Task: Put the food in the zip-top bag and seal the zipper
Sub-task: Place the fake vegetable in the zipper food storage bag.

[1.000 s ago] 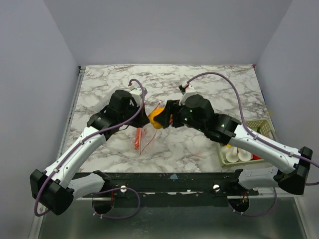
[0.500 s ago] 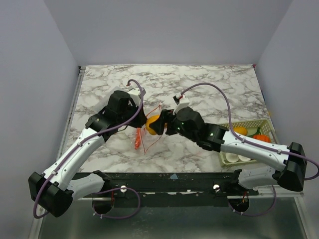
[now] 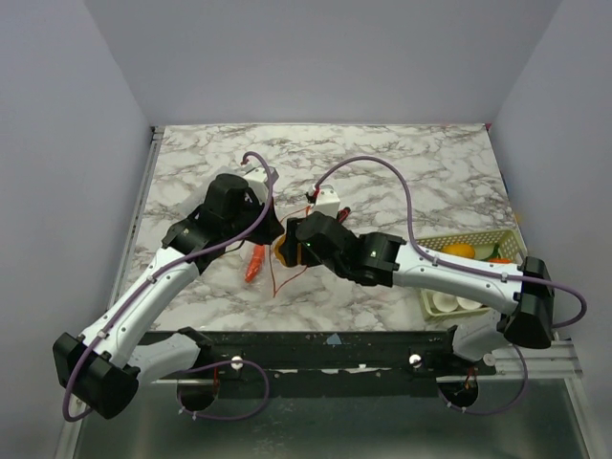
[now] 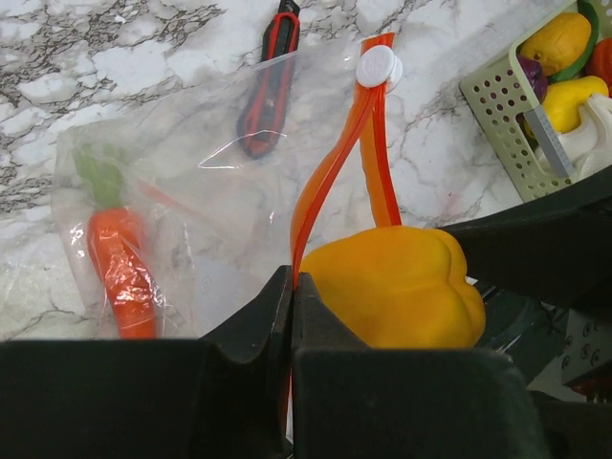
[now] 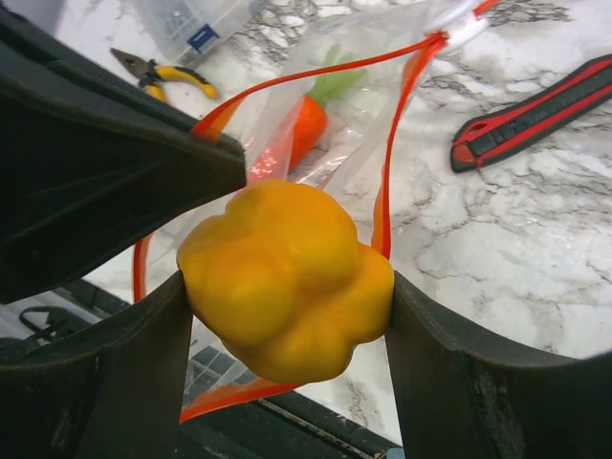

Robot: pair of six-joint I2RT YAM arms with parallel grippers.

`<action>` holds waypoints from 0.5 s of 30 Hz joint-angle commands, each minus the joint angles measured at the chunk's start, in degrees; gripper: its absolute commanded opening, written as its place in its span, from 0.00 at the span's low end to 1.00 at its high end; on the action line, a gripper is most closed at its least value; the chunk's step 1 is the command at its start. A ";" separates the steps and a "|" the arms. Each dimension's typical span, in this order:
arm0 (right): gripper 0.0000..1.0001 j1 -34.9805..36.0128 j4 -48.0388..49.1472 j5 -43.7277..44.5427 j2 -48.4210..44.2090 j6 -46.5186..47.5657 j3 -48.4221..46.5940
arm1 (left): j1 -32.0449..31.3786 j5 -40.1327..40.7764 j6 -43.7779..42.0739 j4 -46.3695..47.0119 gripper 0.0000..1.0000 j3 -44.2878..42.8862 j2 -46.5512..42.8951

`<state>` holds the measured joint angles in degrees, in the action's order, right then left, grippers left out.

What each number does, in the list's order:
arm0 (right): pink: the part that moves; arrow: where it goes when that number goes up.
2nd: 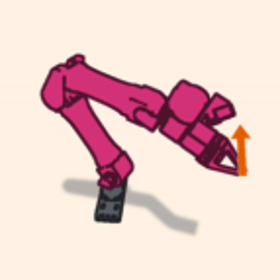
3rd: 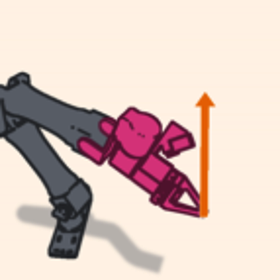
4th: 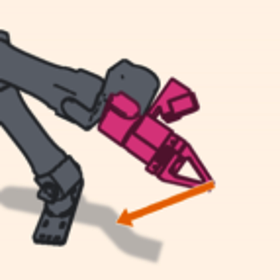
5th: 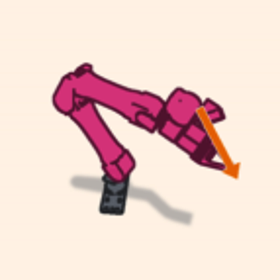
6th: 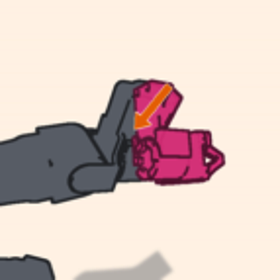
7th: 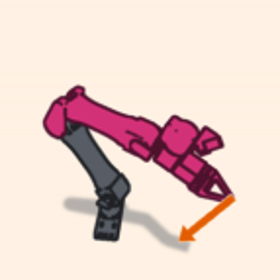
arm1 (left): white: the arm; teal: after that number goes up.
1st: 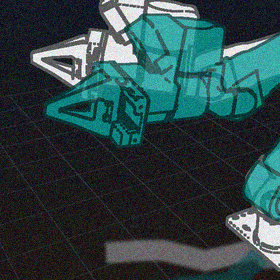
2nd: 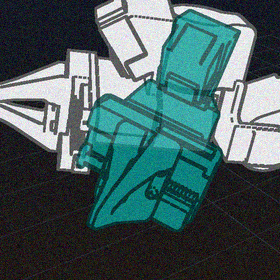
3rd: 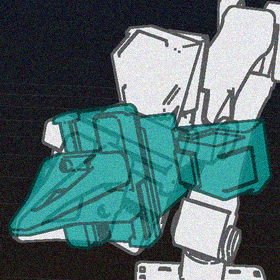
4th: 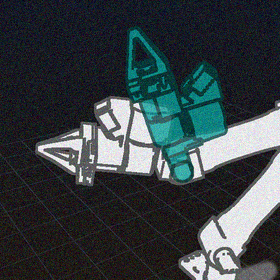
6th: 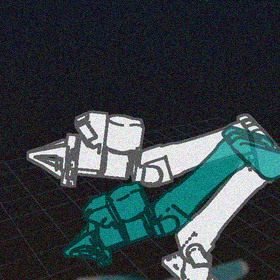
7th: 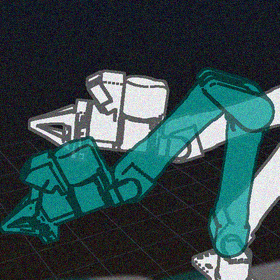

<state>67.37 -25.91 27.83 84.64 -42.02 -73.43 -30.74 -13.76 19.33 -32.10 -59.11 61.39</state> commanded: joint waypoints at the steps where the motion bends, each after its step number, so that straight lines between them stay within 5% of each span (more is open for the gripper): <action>1: 0.20 0.09 -7.20 5.50 1.75 -1.34 -2.81 | 0.16 -0.33 0.18 1.78 0.00 0.66 -1.46; 9: 0.61 0.06 2.33 -8.97 -1.86 2.14 3.22 | 0.51 0.35 0.44 2.21 0.00 0.92 -2.32; 15: 0.94 0.05 2.91 -6.92 -5.50 0.57 4.81 | 0.60 -0.13 0.44 2.25 0.00 0.97 -2.19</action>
<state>67.29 -25.41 21.65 83.09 -41.12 -69.58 -30.44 -13.69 19.55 -31.40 -58.67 60.14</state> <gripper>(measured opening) 0.895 0.011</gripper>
